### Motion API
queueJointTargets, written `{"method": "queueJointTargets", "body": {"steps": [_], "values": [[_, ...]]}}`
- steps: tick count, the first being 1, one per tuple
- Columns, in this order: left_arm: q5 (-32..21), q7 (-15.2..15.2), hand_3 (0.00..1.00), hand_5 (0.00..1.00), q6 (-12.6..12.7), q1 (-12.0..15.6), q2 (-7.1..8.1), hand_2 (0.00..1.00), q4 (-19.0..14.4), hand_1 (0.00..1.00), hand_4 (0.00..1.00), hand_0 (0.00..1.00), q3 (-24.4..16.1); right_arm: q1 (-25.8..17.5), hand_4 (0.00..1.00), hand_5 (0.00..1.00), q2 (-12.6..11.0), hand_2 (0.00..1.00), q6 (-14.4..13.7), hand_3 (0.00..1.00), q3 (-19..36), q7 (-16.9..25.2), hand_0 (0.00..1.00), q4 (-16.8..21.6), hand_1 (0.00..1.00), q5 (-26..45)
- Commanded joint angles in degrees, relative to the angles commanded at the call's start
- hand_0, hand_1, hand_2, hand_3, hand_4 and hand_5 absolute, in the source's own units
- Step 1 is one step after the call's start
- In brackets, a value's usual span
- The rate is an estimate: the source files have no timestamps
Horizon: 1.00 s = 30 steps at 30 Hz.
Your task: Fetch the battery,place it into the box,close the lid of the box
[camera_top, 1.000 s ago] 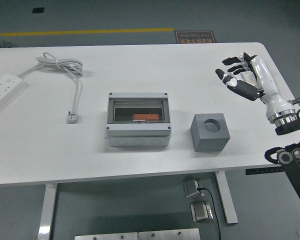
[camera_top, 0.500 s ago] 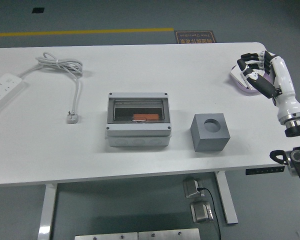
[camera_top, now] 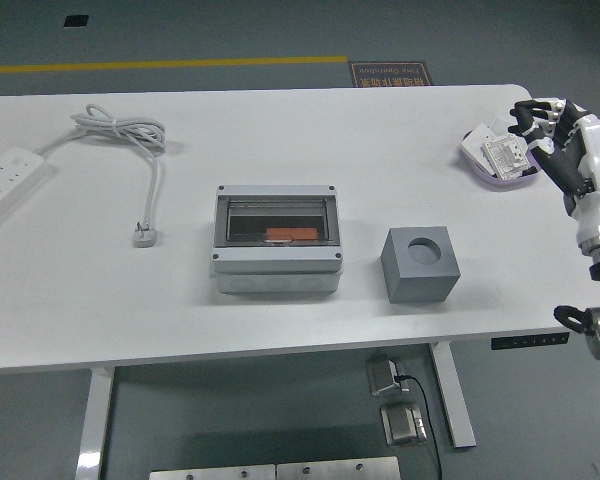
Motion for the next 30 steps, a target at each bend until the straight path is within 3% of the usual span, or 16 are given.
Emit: {"method": "queueJointTargets", "body": {"steps": [17,18,30], "values": [[-0.13,0.09,0.643,0.291,1.07,0.13,0.47,0.567,0.0,0.605,0.658,0.564,-0.51,-0.83,0.86,0.65,0.83,0.643,0.4,0.572,4.88,-0.47,0.641,1.19,0.571,-1.89],[-0.17,0.05,0.644,0.293,1.15,0.11,0.47,0.617,0.0,0.673,0.661,0.623,-0.46,-0.84,0.863,0.653,0.86,0.644,0.42,0.571,5.12,-0.46,0.645,1.18,0.574,-1.91],[-1.73,-1.12,0.646,0.299,1.66,-0.14,0.37,0.666,0.0,0.684,0.666,0.641,1.24,-0.87,0.866,0.659,0.91,0.645,0.83,0.573,6.55,-0.62,0.648,1.12,0.577,-2.16]]}}
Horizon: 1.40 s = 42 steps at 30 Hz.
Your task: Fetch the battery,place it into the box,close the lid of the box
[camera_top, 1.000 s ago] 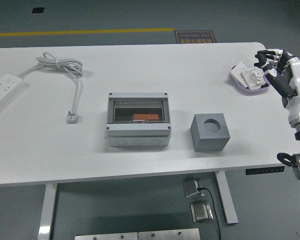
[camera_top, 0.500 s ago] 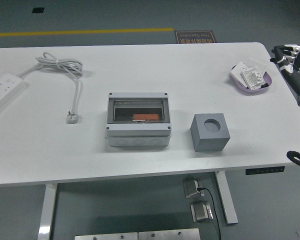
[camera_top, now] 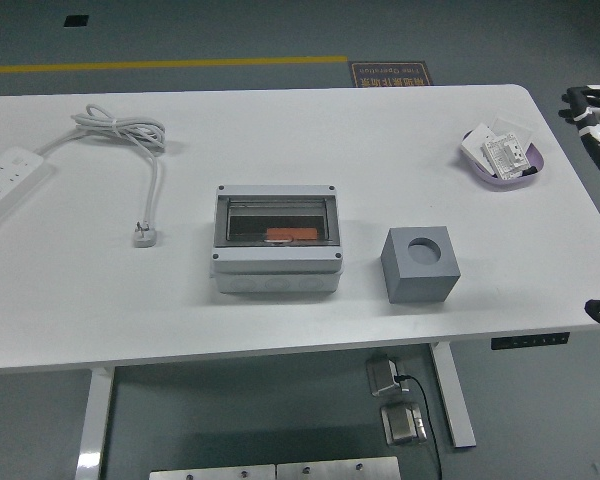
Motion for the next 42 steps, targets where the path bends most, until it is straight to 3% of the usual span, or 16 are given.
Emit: {"method": "queueJointTargets", "body": {"steps": [42], "values": [[-2.11,-0.17,0.653,0.31,-0.51,0.17,0.02,0.654,0.0,0.671,0.678,0.633,1.72,0.06,0.873,0.677,0.34,0.647,1.06,0.578,1.65,-1.14,0.653,-0.72,0.575,-2.42]]}}
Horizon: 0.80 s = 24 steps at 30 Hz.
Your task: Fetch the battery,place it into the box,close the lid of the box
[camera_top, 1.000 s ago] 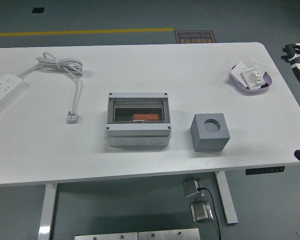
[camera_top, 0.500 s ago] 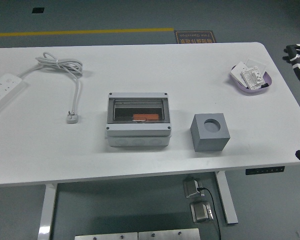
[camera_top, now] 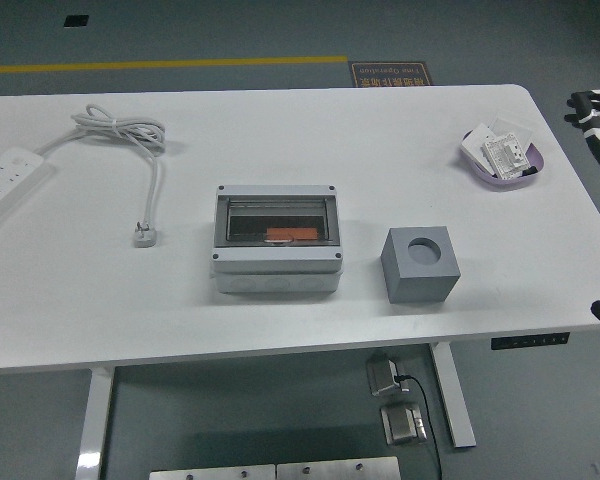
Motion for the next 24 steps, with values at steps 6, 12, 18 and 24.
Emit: {"method": "queueJointTargets", "body": {"steps": [6,12,18,24], "values": [[-0.22,0.13,0.653,0.31,-0.07,-0.06,0.09,0.65,0.0,0.669,0.678,0.632,0.23,-0.1,0.874,0.677,-0.05,0.647,-0.23,0.578,0.57,-0.31,0.653,0.22,0.575,-1.34],[-0.47,0.21,0.653,0.31,-0.12,-0.15,0.15,0.647,0.0,0.667,0.678,0.633,0.59,-0.28,0.875,0.677,-0.03,0.655,-0.05,0.581,0.92,-0.67,0.657,0.25,0.583,-2.11],[-0.77,0.29,0.654,0.31,-0.2,-0.19,0.21,0.645,0.0,0.665,0.678,0.63,0.99,-0.29,0.875,0.677,-0.01,0.662,0.32,0.586,0.89,-1.04,0.666,0.32,0.598,-2.74],[-0.77,0.52,0.654,0.311,-0.29,-0.08,0.32,0.644,0.0,0.663,0.678,0.63,1.08,-0.27,0.875,0.679,-0.07,0.661,0.48,0.586,0.9,-1.26,0.668,0.39,0.597,-3.17]]}}
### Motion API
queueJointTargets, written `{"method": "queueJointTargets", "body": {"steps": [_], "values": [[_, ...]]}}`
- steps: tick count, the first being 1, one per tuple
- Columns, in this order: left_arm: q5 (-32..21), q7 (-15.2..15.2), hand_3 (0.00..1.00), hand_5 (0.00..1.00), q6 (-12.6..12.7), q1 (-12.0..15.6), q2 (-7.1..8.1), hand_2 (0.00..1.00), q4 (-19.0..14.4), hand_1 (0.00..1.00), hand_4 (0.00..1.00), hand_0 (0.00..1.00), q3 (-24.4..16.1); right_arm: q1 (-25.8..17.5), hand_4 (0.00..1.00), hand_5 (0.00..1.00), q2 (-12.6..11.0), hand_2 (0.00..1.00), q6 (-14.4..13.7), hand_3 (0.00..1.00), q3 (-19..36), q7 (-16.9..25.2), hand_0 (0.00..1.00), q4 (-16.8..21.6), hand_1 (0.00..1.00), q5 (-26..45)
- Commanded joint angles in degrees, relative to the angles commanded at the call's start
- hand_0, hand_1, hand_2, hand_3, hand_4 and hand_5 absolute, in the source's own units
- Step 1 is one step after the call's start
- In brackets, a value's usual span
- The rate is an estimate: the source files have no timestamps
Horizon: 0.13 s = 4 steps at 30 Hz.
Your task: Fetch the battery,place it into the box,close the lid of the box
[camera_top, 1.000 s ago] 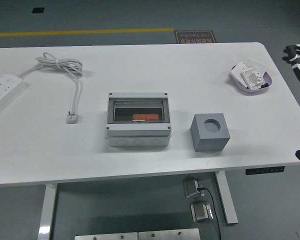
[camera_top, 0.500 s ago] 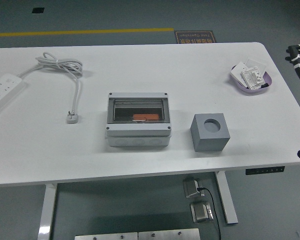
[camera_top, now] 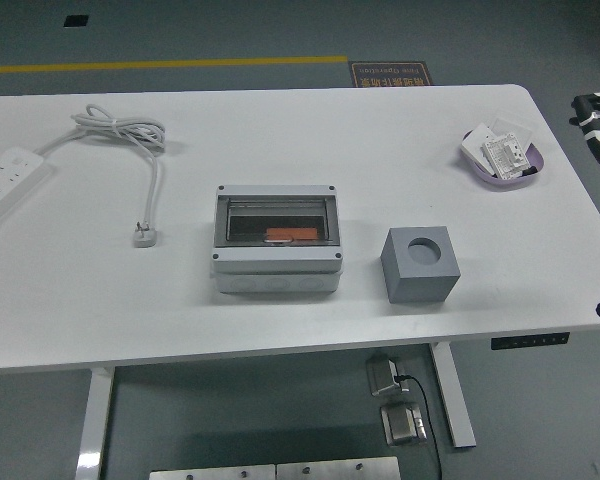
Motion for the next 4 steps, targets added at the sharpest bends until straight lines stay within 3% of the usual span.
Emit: {"method": "queueJointTargets", "body": {"steps": [4], "values": [[0.08,0.11,0.654,0.311,-0.04,0.1,0.09,0.644,0.0,0.663,0.678,0.63,-0.05,0.01,0.875,0.679,-0.01,0.661,0.03,0.586,0.02,-0.03,0.668,0.01,0.597,-0.13]]}}
